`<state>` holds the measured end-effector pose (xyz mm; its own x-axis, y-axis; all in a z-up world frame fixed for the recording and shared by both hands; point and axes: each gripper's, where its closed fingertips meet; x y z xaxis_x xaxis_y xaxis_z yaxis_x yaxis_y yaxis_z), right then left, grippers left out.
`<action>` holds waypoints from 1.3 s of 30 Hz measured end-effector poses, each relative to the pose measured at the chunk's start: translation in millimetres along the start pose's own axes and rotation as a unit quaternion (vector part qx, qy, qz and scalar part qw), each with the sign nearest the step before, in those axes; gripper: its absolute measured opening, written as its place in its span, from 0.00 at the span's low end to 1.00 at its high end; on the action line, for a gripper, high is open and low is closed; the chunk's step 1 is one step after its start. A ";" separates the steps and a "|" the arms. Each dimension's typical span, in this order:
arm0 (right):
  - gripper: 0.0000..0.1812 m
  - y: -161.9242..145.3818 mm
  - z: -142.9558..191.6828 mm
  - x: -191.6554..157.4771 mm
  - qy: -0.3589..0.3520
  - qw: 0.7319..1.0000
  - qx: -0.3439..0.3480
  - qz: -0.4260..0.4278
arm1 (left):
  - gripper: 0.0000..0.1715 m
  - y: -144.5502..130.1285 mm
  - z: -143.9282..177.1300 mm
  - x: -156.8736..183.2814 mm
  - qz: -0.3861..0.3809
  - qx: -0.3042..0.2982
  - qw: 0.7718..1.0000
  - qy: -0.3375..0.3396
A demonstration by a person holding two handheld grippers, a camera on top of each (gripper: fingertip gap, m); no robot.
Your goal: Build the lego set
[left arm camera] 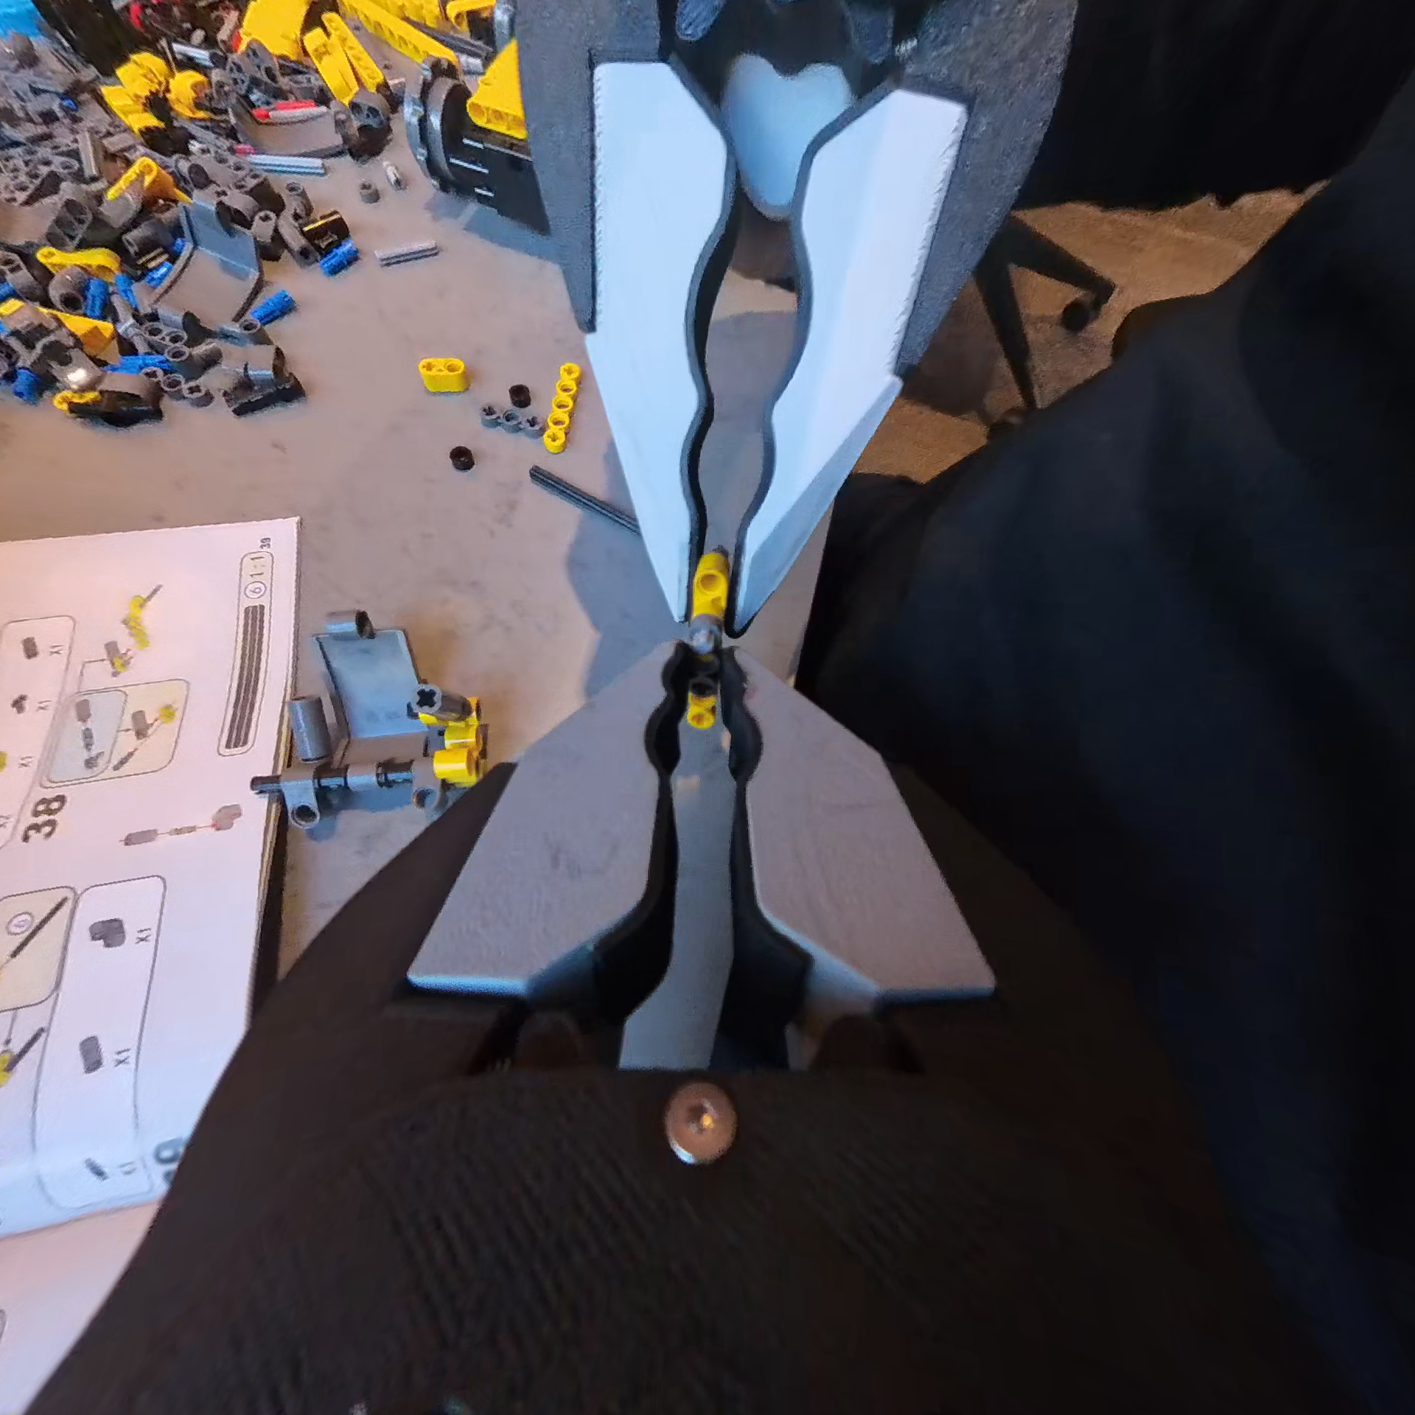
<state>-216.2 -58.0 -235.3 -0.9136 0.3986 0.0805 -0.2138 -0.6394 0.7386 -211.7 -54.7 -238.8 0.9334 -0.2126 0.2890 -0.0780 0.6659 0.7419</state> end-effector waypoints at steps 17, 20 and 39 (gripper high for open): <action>0.08 -4.7 5.5 -1.1 0.007 1.000 0.002 0.022 | 0.03 2.2 -10.1 5.5 -0.001 -0.003 1.000 0.027; 0.04 -5.6 1.2 -4.2 0.002 0.998 -0.022 0.053 | 0.03 -1.8 -10.7 3.2 0.003 -0.012 1.000 0.027; 0.04 -4.1 -3.2 -17.1 -0.134 0.973 -0.052 0.183 | 0.01 -11.4 -0.3 20.5 0.213 -0.016 0.964 -0.157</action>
Point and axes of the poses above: each gripper's, where its closed fingertips meet, z back along the fingers, y out of its top, x = y × z across the jaws, and after that the axes turned 14 degrees about z, right-handed
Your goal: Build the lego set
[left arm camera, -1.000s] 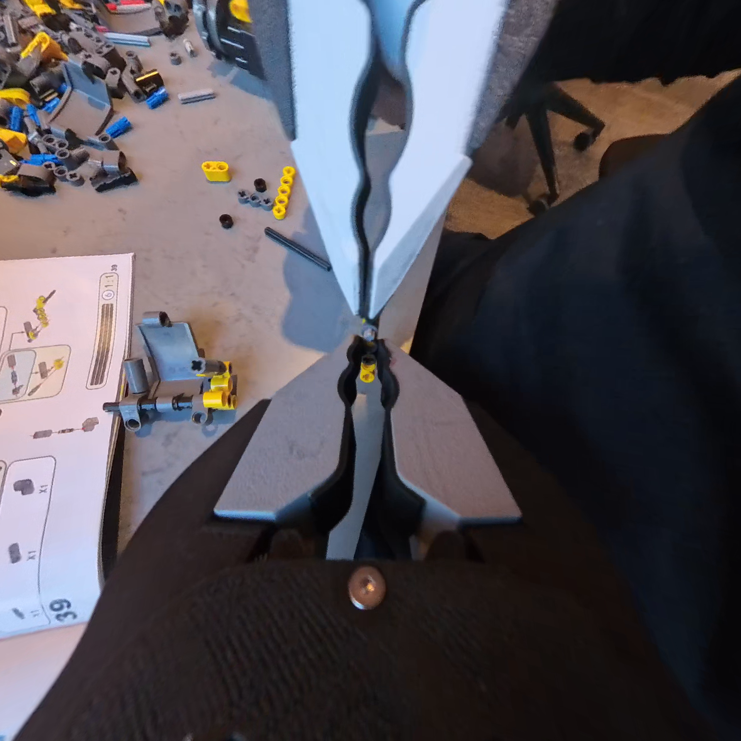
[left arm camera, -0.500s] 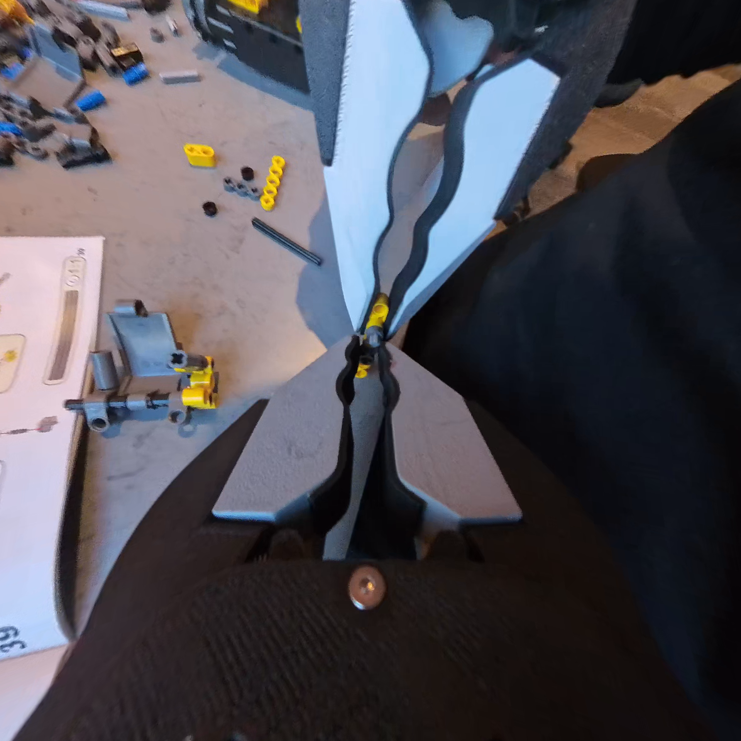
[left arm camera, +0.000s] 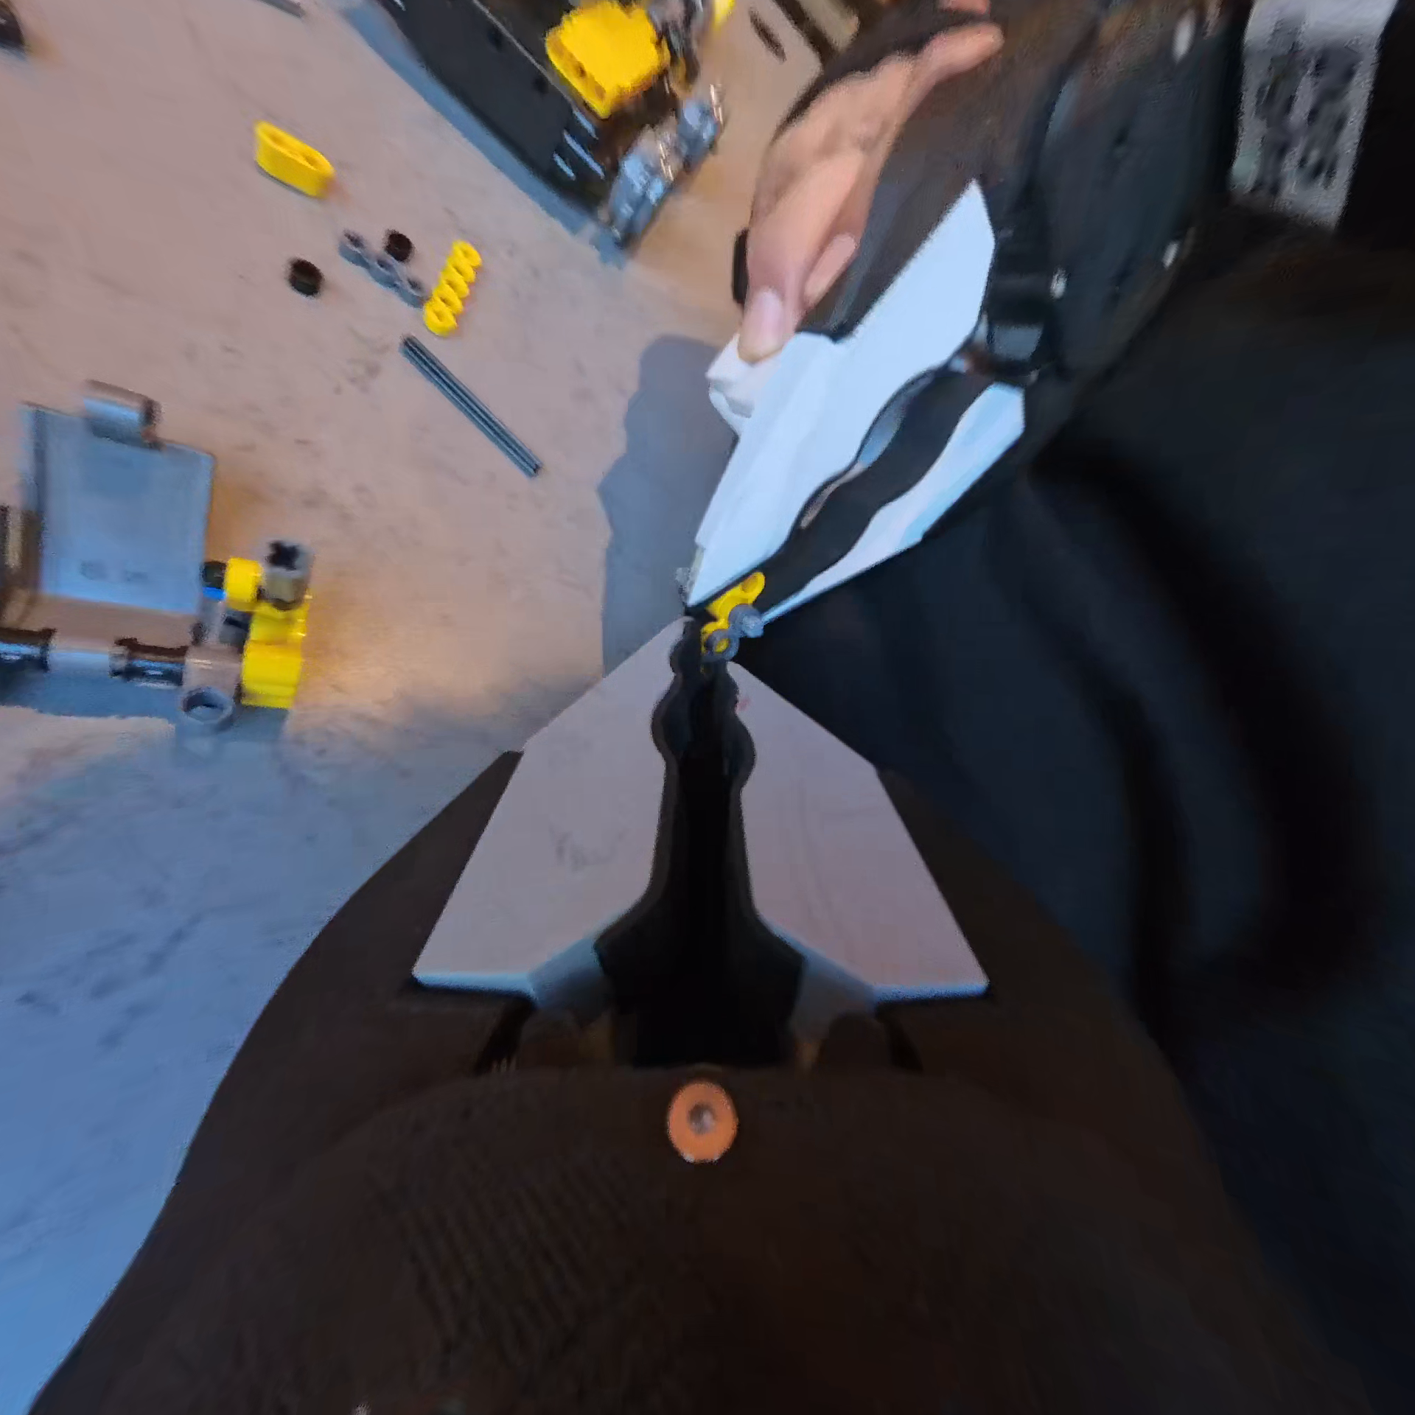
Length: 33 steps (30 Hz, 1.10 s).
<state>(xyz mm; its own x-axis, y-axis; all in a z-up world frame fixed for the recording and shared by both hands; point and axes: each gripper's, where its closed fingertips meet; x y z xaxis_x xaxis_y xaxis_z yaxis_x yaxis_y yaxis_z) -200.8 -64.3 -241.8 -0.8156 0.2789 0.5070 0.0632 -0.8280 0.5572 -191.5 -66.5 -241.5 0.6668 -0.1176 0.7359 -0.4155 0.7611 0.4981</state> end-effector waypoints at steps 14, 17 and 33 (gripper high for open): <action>0.04 -18.2 -5.3 16.2 0.052 0.962 0.066 -0.259 | 0.03 6.3 6.5 -35.7 -0.225 -0.031 0.949 0.221; 0.00 -15.5 5.3 11.3 0.085 0.941 0.068 -0.321 | 0.03 -2.0 2.4 -33.6 -0.230 -0.046 0.945 0.226; 0.00 1.5 -0.5 17.1 0.134 0.977 -0.025 -0.165 | 0.03 -0.5 0.0 -2.8 -0.089 -0.092 0.992 -0.003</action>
Point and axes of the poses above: each gripper's, where its closed fingertips meet, z back along the fingers, y out of its top, x = y × z across the jaws, and after that the axes turned 14 degrees about z, right-handed
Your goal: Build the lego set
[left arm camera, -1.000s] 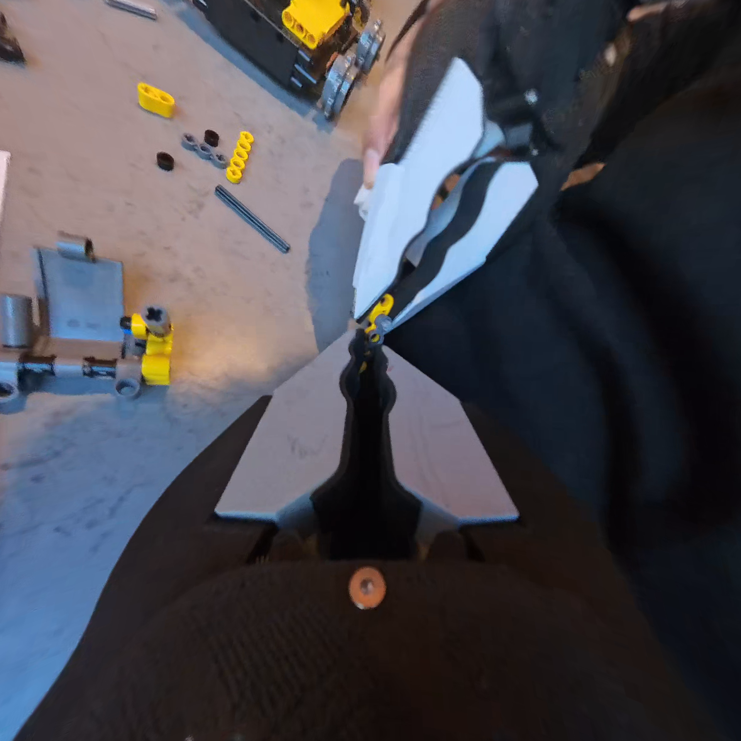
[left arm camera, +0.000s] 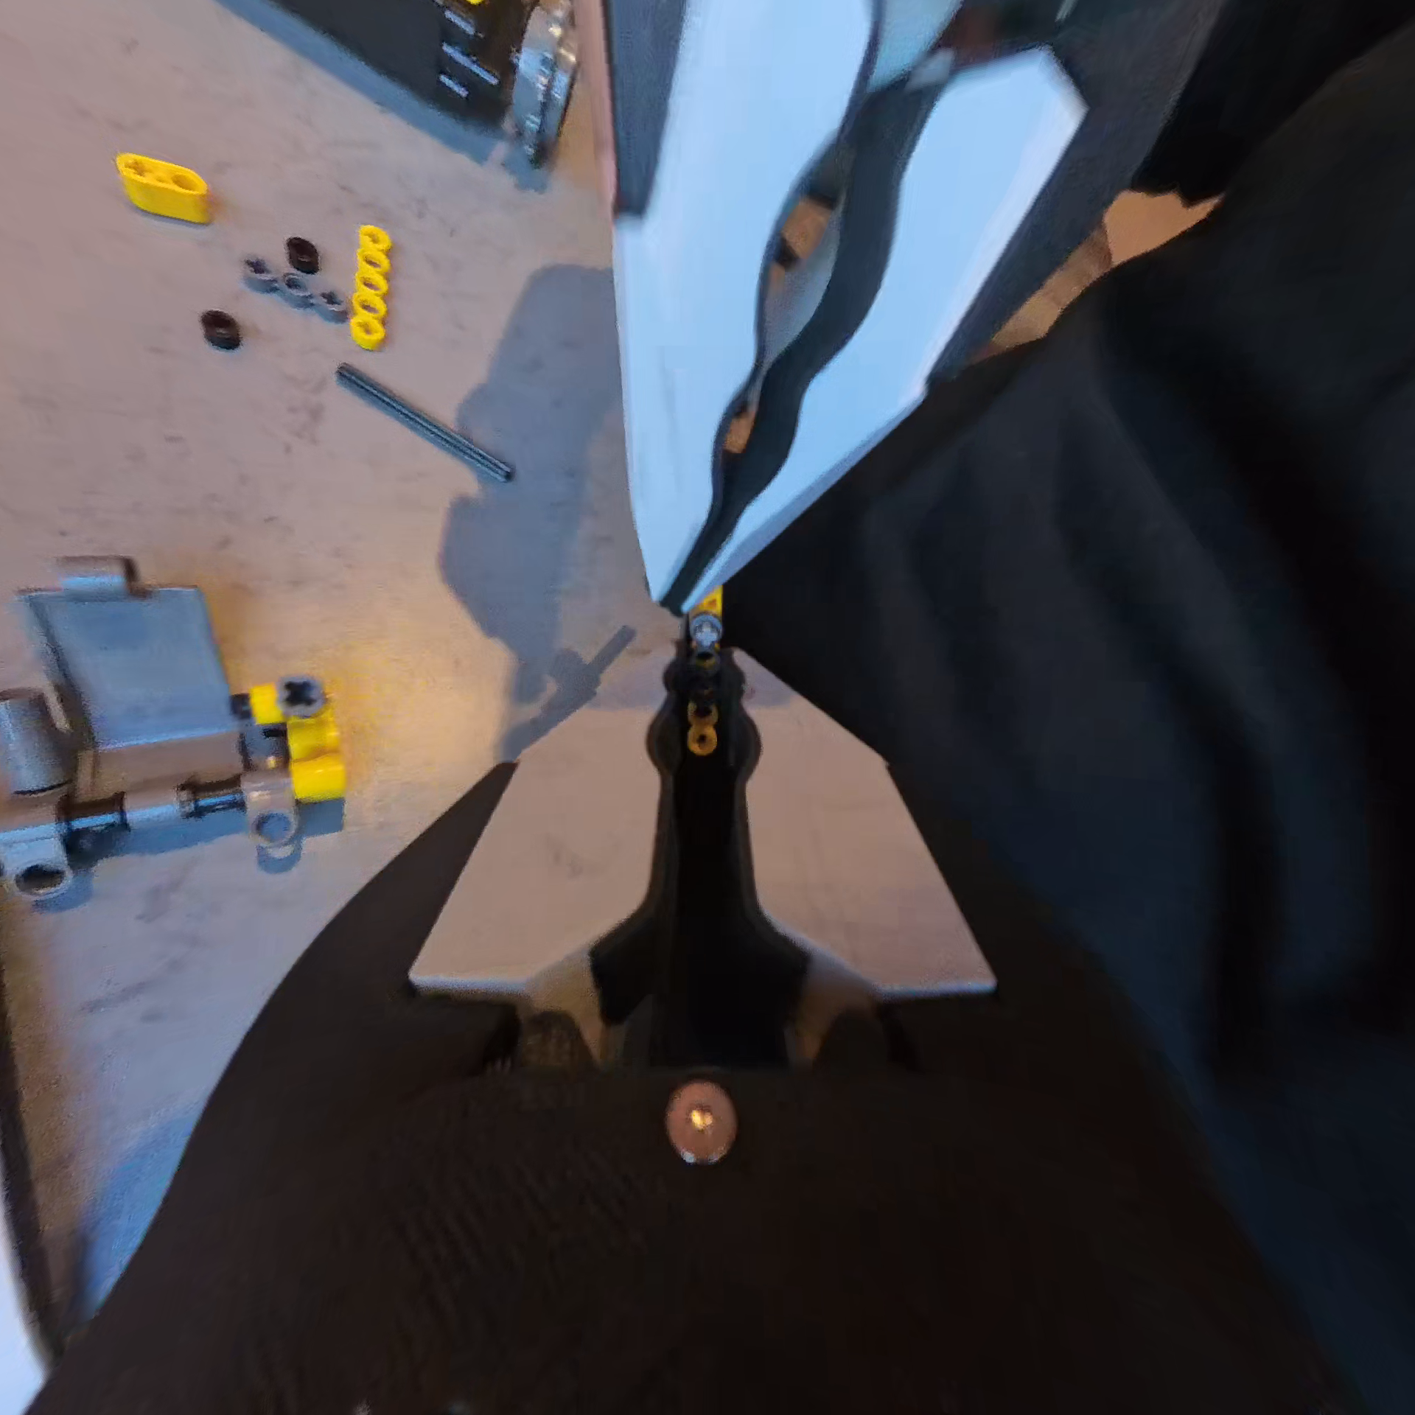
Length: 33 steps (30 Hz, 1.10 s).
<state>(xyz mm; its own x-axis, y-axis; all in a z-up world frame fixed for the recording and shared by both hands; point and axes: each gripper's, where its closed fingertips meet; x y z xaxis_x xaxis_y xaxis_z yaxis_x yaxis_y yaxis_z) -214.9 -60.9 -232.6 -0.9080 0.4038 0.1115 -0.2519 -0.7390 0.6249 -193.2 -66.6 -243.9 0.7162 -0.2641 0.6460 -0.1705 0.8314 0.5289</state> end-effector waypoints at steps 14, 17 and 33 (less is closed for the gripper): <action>0.14 -19.9 -22.3 35.6 -0.112 0.977 0.100 -0.149 | 0.16 -6.7 -4.1 -21.1 0.039 -0.007 0.999 0.009; 0.14 -24.7 -11.7 52.8 -0.167 0.969 0.104 -0.151 | 0.26 7.2 7.4 -28.7 0.047 0.039 0.997 0.038; 0.09 49.5 65.4 52.1 -0.302 0.931 0.206 -0.012 | 0.05 77.9 84.2 -67.6 -0.145 0.143 0.840 0.503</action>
Point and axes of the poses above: each gripper's, where its closed fingertips meet, z back along the fingers, y out of its top, x = y × z across the jaws, and after that the axes turned 14 degrees about z, right-handed
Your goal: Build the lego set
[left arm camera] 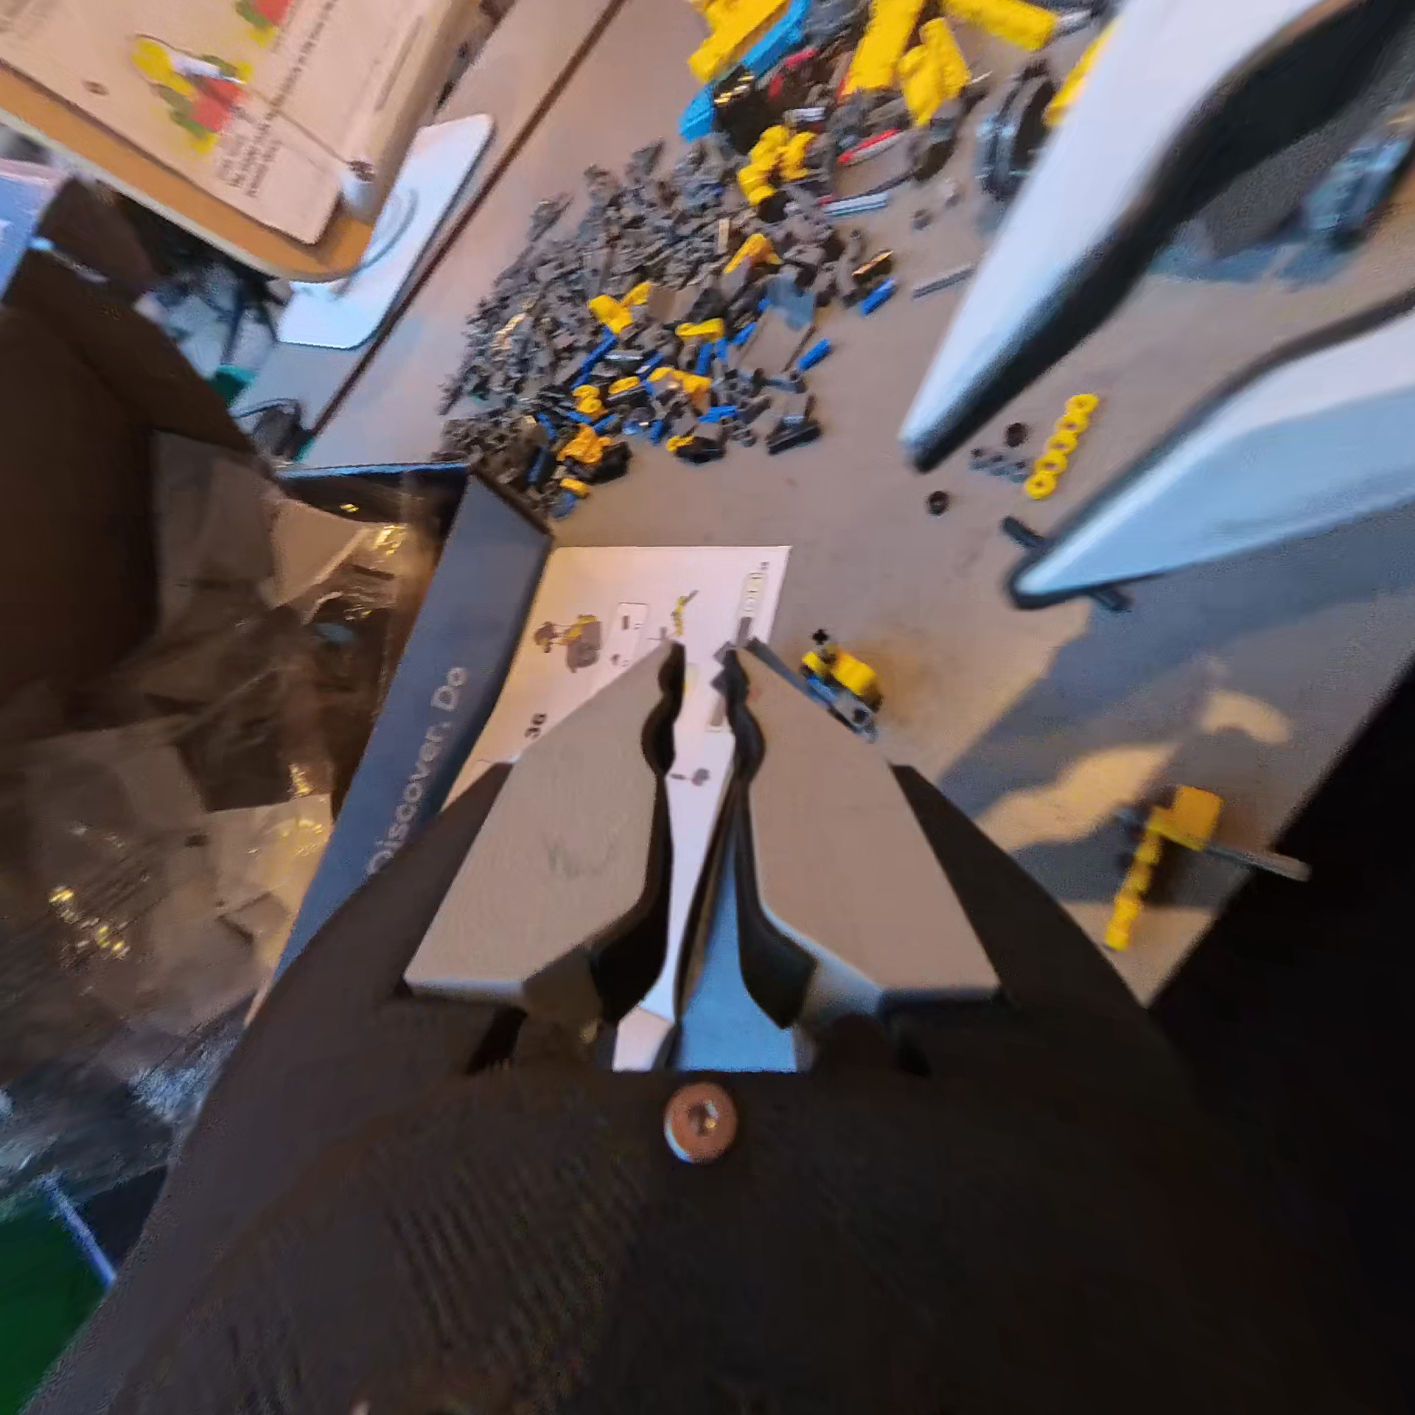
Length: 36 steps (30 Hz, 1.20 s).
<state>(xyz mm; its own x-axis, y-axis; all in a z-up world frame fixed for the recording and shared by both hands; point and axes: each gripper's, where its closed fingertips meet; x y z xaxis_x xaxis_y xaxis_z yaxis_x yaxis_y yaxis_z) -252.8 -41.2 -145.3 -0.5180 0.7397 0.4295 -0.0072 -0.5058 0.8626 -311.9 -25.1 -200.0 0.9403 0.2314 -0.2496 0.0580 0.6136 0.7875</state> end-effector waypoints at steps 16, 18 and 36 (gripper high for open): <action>0.10 -85.2 20.2 -66.1 0.117 0.975 -0.183 0.038 | 0.19 -79.8 23.6 86.5 0.011 -0.061 0.973 -0.223; 0.13 -84.5 16.7 -82.4 0.143 0.973 -0.182 0.022 | 0.19 -80.9 25.9 91.9 0.023 -0.075 0.968 -0.239; 0.09 -99.0 -3.2 -104.7 0.161 0.968 -0.188 0.035 | 0.18 -85.3 36.2 118.9 0.001 -0.082 0.972 -0.221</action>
<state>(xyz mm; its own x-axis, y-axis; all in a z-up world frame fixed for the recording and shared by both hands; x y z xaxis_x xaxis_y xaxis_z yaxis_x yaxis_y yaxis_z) -200.6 -70.0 -276.5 -0.7686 0.5507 0.3257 -0.2413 -0.7209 0.6496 -192.9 -77.3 -276.4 0.9948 -0.0910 0.0465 0.0354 0.7341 0.6781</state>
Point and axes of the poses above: each gripper's, where its closed fingertips meet, z back along the fingers, y out of its top, x = y × z across the jaws, and after that the axes turned 14 degrees about z, right-handed
